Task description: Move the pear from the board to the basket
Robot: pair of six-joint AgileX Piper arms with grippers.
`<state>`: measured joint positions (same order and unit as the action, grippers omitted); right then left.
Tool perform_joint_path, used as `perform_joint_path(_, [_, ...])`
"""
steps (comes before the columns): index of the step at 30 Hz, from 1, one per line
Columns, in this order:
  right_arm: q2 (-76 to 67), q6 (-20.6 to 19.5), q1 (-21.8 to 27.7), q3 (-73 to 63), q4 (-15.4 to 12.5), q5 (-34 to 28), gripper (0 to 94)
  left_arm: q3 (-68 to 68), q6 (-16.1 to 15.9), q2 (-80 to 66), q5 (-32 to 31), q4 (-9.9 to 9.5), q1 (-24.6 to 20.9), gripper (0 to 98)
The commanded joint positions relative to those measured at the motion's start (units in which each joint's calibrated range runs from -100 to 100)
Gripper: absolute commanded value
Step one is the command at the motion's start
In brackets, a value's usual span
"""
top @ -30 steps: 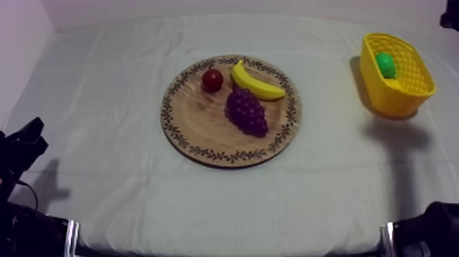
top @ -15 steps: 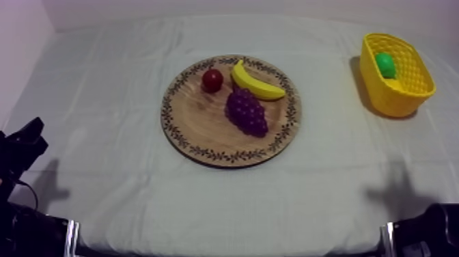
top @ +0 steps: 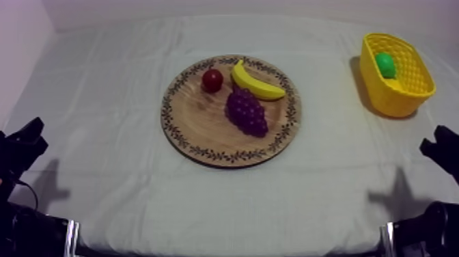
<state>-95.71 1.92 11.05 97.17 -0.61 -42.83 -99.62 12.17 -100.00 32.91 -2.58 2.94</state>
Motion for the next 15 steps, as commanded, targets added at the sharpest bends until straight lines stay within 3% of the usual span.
perform_joint_path(1, [0.0,-0.7,-0.2,1.3,-0.1,0.9,0.4,0.0,0.0,0.0,0.0,0.02,0.0,0.1])
perform_joint_path(5, [0.0,0.0,-0.5,2.1,-0.2,3.0,0.4,0.0,0.0,0.0,0.0,0.02,0.0,0.1])
perform_joint_path(11, [0.0,7.4,-0.5,2.5,-0.3,4.3,0.4,0.0,0.0,0.0,0.0,0.02,0.0,0.1])
perform_joint_path(15, [0.0,10.2,-0.6,2.6,-0.3,4.5,0.4,0.0,0.0,0.0,0.0,0.02,0.0,0.1])
